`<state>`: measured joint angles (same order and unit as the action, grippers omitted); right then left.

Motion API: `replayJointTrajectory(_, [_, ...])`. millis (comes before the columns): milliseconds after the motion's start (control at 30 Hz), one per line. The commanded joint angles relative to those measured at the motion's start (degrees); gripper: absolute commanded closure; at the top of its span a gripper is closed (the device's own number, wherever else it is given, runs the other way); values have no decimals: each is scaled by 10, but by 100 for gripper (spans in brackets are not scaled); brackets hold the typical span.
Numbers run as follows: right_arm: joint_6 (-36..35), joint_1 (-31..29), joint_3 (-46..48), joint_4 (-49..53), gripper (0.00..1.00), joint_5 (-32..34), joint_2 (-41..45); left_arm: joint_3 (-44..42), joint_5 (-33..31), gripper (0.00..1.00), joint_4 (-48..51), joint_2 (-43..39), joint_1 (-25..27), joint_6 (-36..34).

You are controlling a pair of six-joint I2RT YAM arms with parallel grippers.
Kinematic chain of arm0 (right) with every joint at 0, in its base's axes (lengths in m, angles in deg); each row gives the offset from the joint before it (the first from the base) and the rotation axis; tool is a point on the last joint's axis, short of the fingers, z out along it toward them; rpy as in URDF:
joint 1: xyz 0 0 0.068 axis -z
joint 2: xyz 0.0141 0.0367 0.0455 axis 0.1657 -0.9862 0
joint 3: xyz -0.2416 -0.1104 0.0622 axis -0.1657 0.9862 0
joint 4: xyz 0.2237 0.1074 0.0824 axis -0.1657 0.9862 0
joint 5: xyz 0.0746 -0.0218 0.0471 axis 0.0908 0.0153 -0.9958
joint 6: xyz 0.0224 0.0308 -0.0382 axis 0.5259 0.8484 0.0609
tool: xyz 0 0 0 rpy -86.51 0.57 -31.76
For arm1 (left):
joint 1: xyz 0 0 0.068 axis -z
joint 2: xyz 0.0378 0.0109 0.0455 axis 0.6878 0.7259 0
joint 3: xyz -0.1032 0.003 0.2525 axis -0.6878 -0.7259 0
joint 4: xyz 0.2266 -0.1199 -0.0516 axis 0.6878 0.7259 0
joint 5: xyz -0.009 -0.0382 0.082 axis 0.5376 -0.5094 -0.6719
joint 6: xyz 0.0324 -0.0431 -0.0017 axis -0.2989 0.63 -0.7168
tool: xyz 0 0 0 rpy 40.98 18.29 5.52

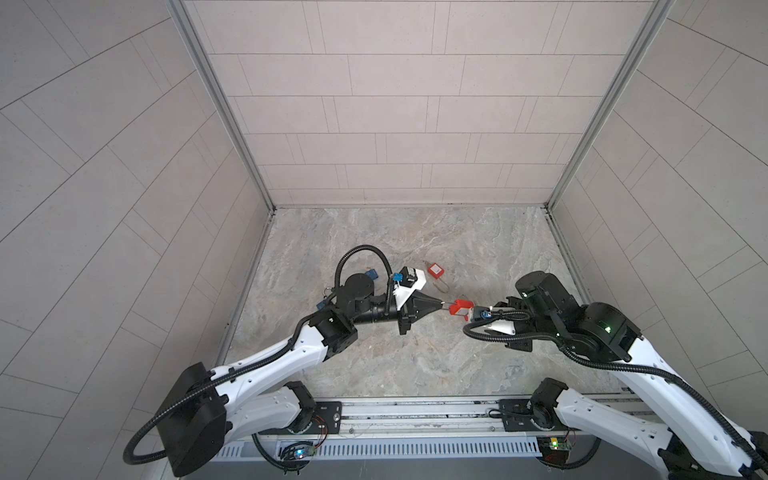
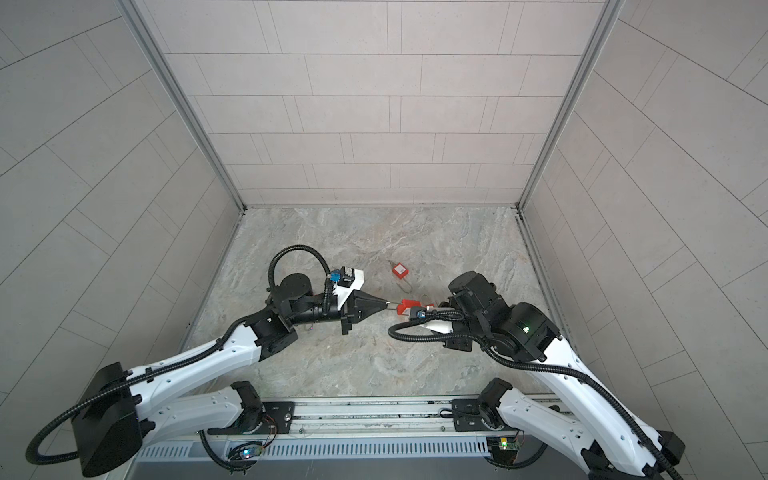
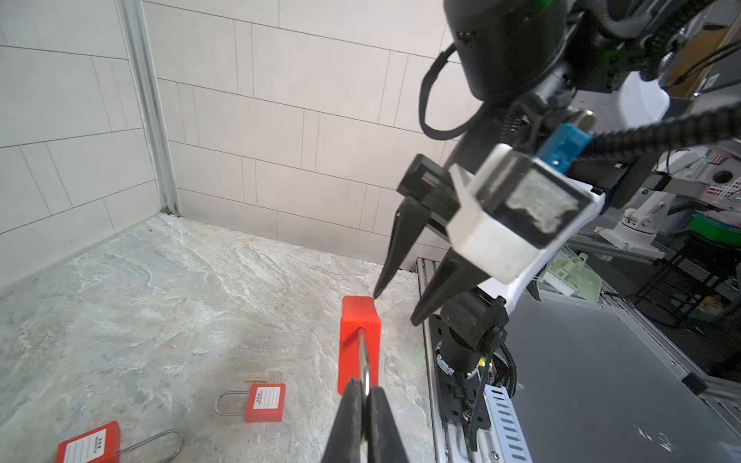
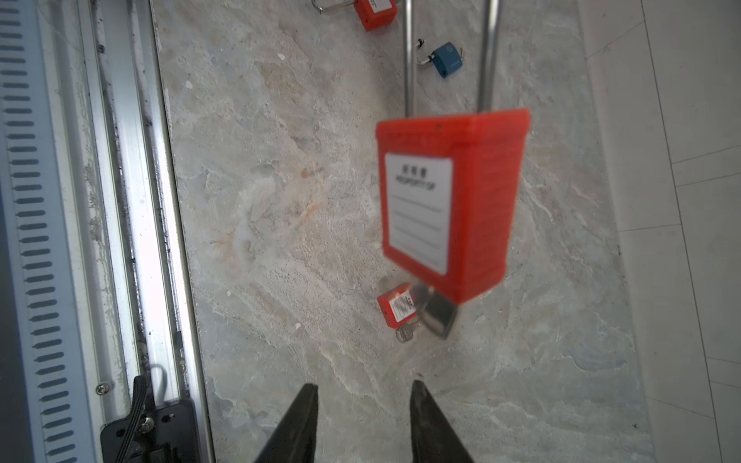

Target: Lock with the key

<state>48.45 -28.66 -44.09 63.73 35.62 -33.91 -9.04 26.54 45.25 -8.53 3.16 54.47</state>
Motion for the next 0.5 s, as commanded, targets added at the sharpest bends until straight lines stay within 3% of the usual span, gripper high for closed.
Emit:
replayJointTrajectory(0, [13, 0, -7, 53, 54, -4, 9, 31, 36, 100, -45, 9, 0, 28])
replayJointTrajectory(467, [26, 8, 0, -22, 52, -2, 6, 50, 50, 100, 18, 6, 8, 4])
